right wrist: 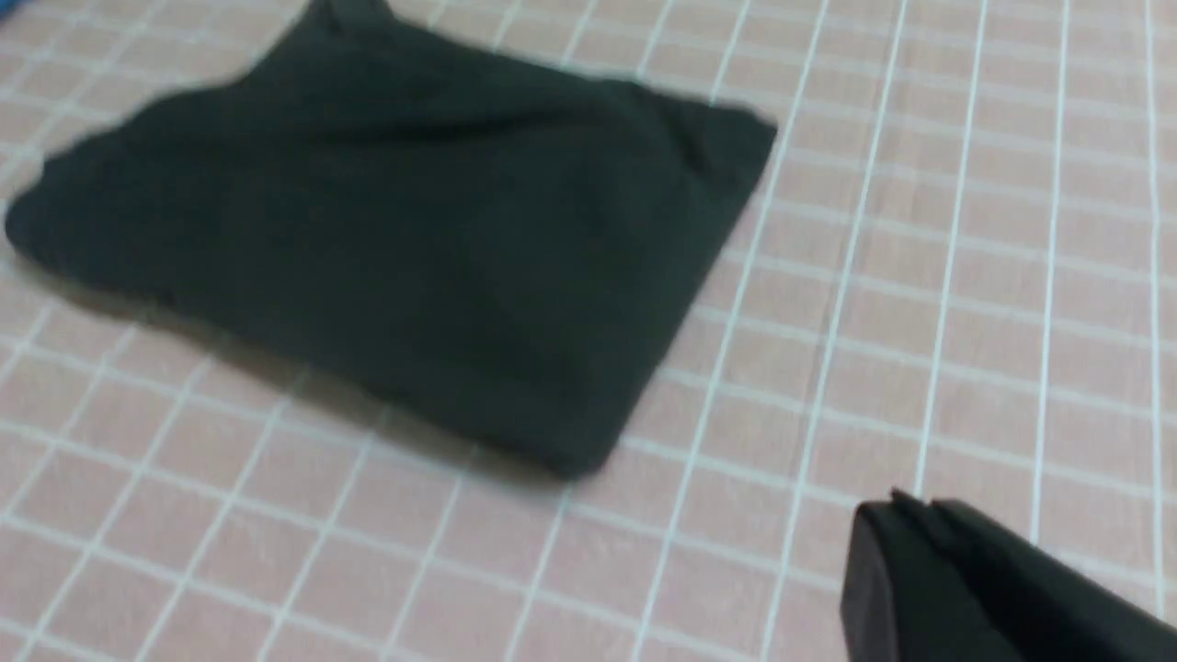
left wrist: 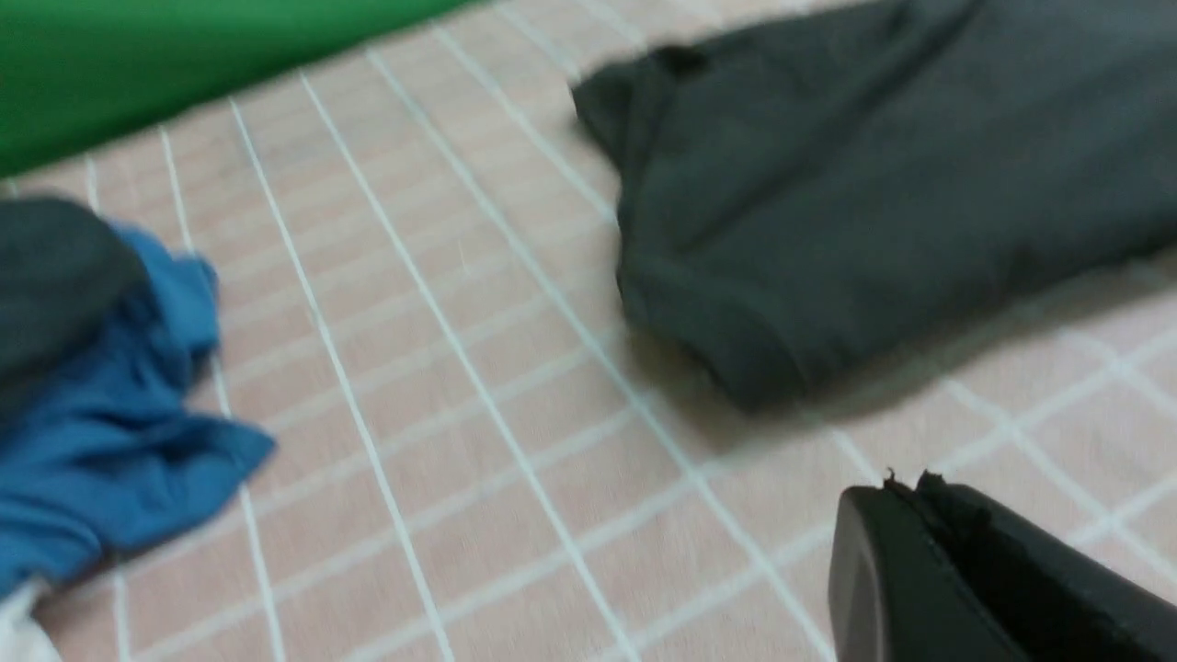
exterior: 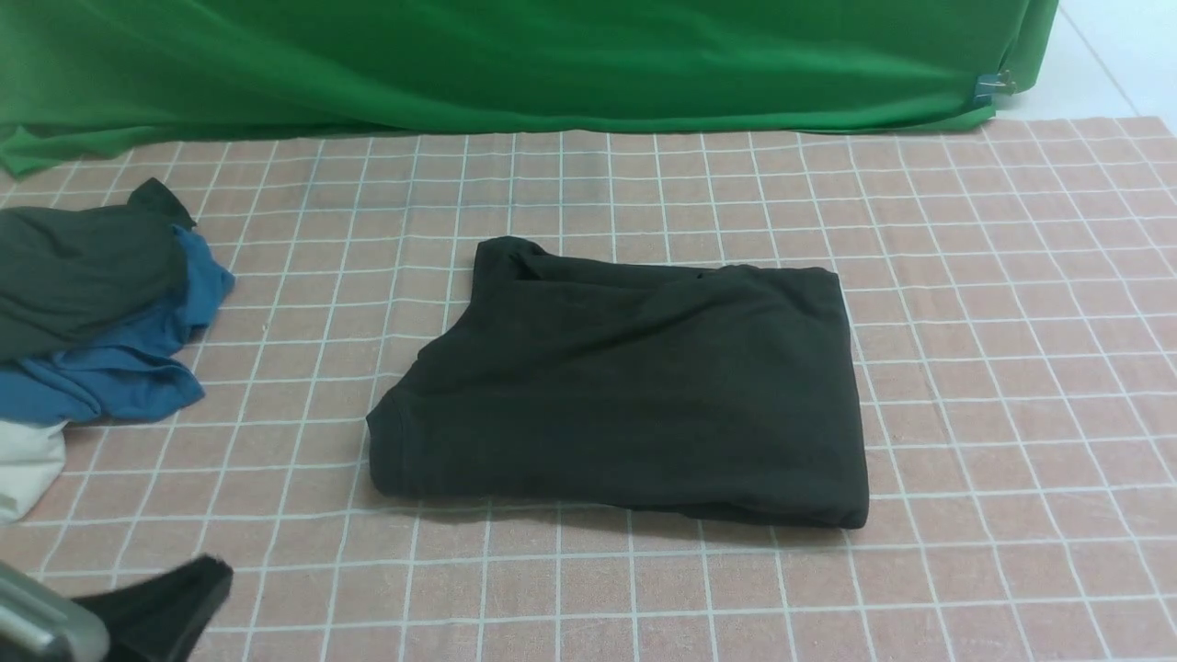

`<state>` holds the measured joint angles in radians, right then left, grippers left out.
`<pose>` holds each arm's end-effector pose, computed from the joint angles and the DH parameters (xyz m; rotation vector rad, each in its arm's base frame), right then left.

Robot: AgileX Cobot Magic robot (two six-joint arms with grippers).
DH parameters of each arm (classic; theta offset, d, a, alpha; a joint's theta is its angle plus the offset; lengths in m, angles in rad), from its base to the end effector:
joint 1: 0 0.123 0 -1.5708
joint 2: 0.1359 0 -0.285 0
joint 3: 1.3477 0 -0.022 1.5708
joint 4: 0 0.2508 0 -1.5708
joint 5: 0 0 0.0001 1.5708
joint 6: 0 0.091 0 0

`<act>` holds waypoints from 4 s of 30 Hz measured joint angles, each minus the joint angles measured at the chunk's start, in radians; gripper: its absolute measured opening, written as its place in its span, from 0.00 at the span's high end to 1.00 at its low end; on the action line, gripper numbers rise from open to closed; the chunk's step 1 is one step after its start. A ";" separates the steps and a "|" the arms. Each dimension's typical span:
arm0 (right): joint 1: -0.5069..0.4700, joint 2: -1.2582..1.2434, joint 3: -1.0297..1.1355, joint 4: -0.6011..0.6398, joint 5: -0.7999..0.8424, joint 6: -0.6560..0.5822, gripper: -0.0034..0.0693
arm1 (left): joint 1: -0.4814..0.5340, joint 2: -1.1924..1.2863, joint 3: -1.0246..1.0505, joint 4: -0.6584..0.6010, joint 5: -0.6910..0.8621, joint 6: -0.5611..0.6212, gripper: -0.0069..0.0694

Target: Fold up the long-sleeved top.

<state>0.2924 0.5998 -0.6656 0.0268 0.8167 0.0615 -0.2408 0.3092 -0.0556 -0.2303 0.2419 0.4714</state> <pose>0.0999 0.0319 0.3181 -0.2486 2.2298 0.2239 0.0739 -0.0233 0.1902 0.5115 1.9052 -0.0495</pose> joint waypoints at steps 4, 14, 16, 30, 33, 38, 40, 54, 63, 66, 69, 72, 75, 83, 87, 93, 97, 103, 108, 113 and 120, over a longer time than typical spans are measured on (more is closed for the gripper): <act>0.000 0.000 0.002 0.000 0.024 0.000 0.88 | 0.000 0.000 0.040 0.002 -0.020 0.003 0.89; 0.000 0.000 0.002 0.000 0.030 0.000 0.84 | 0.000 0.000 0.052 0.016 -0.023 0.026 0.89; 0.000 0.000 0.002 0.000 0.030 0.000 0.84 | 0.000 0.000 0.052 0.016 -0.025 0.026 0.89; 0.000 0.000 0.002 0.000 0.030 0.000 0.79 | 0.000 0.000 0.052 0.016 -0.025 0.029 0.89; 0.000 0.000 0.002 0.000 0.029 0.000 0.78 | 0.000 0.000 0.052 0.016 -0.025 0.029 0.89; 0.000 0.000 0.002 0.000 0.010 0.000 0.77 | 0.000 0.000 0.052 0.016 -0.025 0.029 0.89; 0.000 0.000 0.002 0.000 -0.002 0.000 0.76 | 0.000 0.000 0.052 0.016 -0.025 0.029 0.89; 0.000 0.000 0.002 0.000 -0.015 0.000 0.72 | 0.000 0.000 0.052 0.016 -0.025 0.029 0.89; 0.000 0.000 0.002 0.000 -0.015 0.000 0.70 | 0.000 0.000 0.052 0.016 -0.025 0.029 0.89; 0.000 0.000 0.002 0.000 -0.015 0.000 0.69 | 0.000 0.000 0.052 0.016 -0.025 0.029 0.89; 0.000 0.000 0.002 0.000 -0.015 0.000 0.67 | 0.000 0.000 0.052 0.016 -0.025 0.029 0.89; 0.000 0.000 0.002 0.000 -0.015 0.000 0.67 | 0.000 0.000 0.052 0.017 -0.025 0.029 0.89; -0.001 -0.003 0.002 0.000 -0.015 0.000 0.66 | 0.000 0.000 0.052 0.017 -0.025 0.029 0.89; -0.133 -0.128 0.026 -0.052 -0.078 0.000 0.64 | 0.000 0.000 0.052 0.017 -0.026 0.029 0.89; -0.217 -0.262 0.181 -0.088 -0.247 0.000 0.64 | 0.000 0.000 0.052 0.017 -0.026 0.029 0.89; -0.247 -0.408 0.411 -0.089 -0.419 0.000 0.64 | 0.000 0.000 0.052 0.017 -0.026 0.029 0.89; -0.249 -0.487 0.546 -0.083 -0.488 0.007 0.68 | 0.000 0.000 0.052 0.017 -0.026 0.029 0.89; -0.249 -0.523 0.605 -0.078 -0.534 0.026 0.85 | 0.000 0.000 0.052 0.017 -0.026 0.029 0.89; -0.249 -0.525 0.606 -0.078 -0.547 0.014 0.91 | 0.000 0.000 0.052 0.017 -0.026 0.029 0.89; -0.240 -0.587 0.629 -0.074 -0.565 -0.088 0.91 | 0.000 0.000 0.052 0.017 -0.026 0.029 0.89; -0.239 -0.600 0.672 -0.027 -0.592 -0.113 0.91 | 0.000 0.000 0.052 0.017 -0.026 0.029 0.89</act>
<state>0.0532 0.0000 0.0062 0.0000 0.2252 -0.0513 -0.2408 0.3092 -0.0040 -0.2138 0.2162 0.5005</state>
